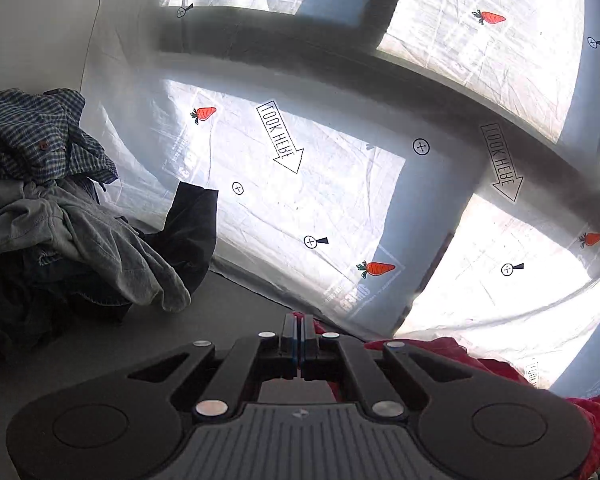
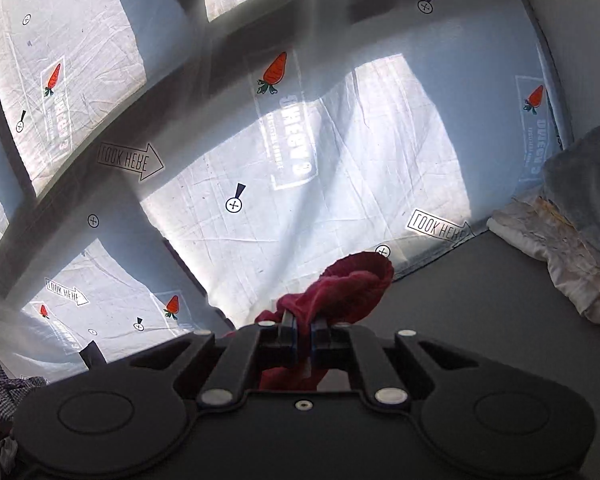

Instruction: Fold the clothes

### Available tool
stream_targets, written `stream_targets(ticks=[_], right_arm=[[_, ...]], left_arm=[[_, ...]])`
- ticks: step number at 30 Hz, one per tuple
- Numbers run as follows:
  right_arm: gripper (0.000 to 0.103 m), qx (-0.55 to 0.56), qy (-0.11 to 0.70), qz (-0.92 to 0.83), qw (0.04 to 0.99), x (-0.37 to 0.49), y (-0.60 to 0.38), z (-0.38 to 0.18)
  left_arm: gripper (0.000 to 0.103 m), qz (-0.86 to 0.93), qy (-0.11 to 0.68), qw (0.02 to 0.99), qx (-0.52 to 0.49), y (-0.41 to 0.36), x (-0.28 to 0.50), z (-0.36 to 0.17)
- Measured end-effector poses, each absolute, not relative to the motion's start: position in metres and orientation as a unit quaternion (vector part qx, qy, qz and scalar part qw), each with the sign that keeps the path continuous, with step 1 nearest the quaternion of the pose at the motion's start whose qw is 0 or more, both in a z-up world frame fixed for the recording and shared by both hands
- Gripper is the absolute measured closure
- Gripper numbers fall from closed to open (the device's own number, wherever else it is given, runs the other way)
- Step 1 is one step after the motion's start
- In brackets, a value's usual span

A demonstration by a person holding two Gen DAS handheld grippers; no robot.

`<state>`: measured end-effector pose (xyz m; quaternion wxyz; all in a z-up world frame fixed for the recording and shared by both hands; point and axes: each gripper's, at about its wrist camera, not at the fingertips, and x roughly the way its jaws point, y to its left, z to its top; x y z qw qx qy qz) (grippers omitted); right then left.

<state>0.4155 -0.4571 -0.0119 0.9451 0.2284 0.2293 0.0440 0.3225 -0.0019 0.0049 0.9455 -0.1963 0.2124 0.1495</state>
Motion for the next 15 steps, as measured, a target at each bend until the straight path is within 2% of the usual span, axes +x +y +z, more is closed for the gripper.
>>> stream_targets(ticks=[1,2,3,6,9,12,15], right_arm=[[0.091,0.216,0.259,0.022,0.941,0.419,-0.455,-0.025],[0.079,0.204,0.289,0.000,0.936,0.423,-0.454,-0.037],[0.074,0.197,0.313,-0.022,0.929,0.424,-0.453,-0.051],[0.070,0.240,0.384,-0.049,0.890,0.416,-0.455,-0.099],[0.067,0.312,0.438,-0.047,0.842,0.402,-0.455,-0.138],[0.064,0.344,0.478,-0.041,0.807,0.390,-0.444,-0.163],[0.063,0.353,0.473,-0.016,0.807,0.389,-0.431,-0.161]], left_arm=[[0.102,0.150,0.237,0.937,-0.209,-0.004,0.321,-0.010],[0.102,0.153,0.266,0.925,-0.225,-0.006,0.320,-0.028],[0.102,0.152,0.292,0.912,-0.243,-0.007,0.317,-0.046],[0.102,0.156,0.373,0.869,-0.286,-0.011,0.304,-0.105],[0.102,0.172,0.424,0.840,-0.292,-0.015,0.294,-0.141],[0.101,0.173,0.438,0.821,-0.321,-0.011,0.289,-0.155],[0.100,0.176,0.430,0.830,-0.310,-0.009,0.294,-0.152]])
